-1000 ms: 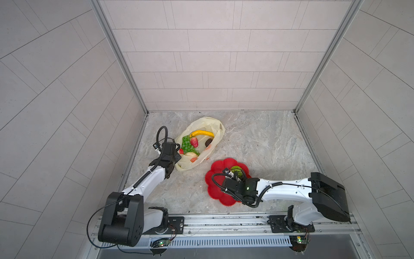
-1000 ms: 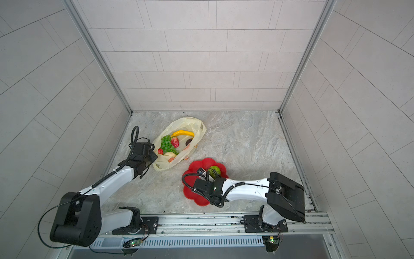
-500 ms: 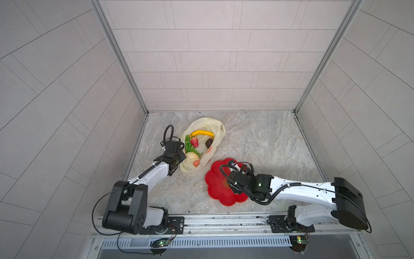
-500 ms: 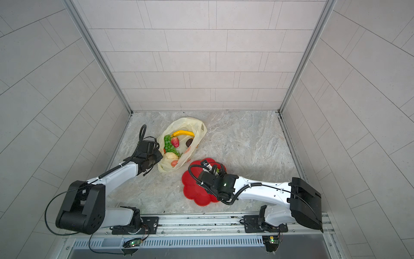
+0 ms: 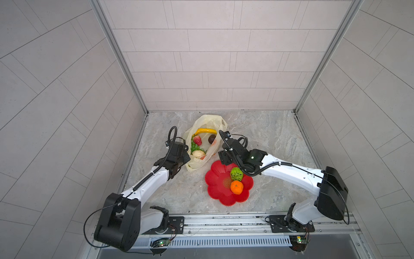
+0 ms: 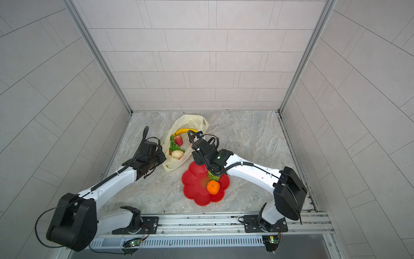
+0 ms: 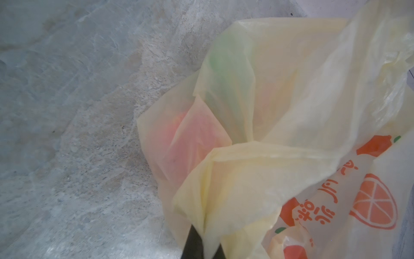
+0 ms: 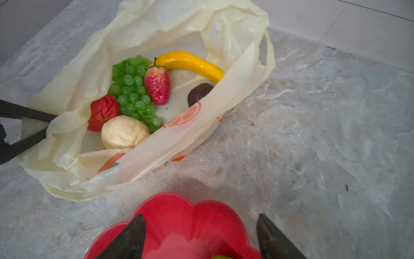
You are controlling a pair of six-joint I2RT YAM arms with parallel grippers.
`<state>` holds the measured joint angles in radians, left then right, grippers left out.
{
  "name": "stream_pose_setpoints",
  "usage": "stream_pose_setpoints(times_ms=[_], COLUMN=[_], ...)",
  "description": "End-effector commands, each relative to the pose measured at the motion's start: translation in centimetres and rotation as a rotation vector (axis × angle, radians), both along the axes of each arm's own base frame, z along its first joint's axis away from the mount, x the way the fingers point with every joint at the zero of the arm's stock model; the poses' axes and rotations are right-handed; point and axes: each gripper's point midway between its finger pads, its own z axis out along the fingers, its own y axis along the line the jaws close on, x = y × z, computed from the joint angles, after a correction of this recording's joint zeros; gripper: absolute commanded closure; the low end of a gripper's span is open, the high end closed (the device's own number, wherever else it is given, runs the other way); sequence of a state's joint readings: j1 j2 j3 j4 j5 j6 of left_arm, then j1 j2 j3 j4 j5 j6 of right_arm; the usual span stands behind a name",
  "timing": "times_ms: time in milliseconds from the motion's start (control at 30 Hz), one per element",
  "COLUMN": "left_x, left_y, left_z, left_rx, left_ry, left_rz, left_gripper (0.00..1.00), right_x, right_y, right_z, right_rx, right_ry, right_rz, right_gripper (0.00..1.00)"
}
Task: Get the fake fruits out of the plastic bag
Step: 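Move the right gripper back over the bag while the left gripper shifts the bag edge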
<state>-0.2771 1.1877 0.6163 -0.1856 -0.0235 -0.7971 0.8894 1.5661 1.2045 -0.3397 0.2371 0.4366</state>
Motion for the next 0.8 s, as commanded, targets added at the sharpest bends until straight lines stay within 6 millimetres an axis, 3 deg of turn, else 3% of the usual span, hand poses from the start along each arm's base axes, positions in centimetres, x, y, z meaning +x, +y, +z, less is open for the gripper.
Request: stream_pose_setpoints(times_ms=[0,100,300,533,667,767], left_x=[-2.4,-3.0,-2.5,-1.2,-1.0,-0.8], left_y=[2.2,3.7,4.4,3.2,2.3,2.0], left_z=[-1.4,-2.1,-0.9,1.6,3.7,4.4], left_rx=[0.048,0.021,0.056,0.047,0.116,0.166], left_ry=[0.070,0.095,0.083,-0.010,-0.058,-0.075], left_rz=[0.077,0.141,0.147,0.091,0.049,0.054], left_gripper=[0.90,0.63,0.25,0.13,0.10,0.01], right_x=[0.5,1.2,2.5,2.8,2.1,1.9], right_y=[3.1,5.4,8.5,9.5,10.0,9.9], right_z=[-0.7,-2.1,-3.8,-5.8,-7.6,-8.2], right_rx=[0.019,-0.028,-0.078,-0.126,-0.153,-0.138], right_ry=[0.025,0.053,0.068,0.089,0.113,0.120], right_rz=[0.084,0.123,0.167,0.191,0.210,0.205], right_gripper=[0.25,0.25,0.26,0.26,0.26,0.26])
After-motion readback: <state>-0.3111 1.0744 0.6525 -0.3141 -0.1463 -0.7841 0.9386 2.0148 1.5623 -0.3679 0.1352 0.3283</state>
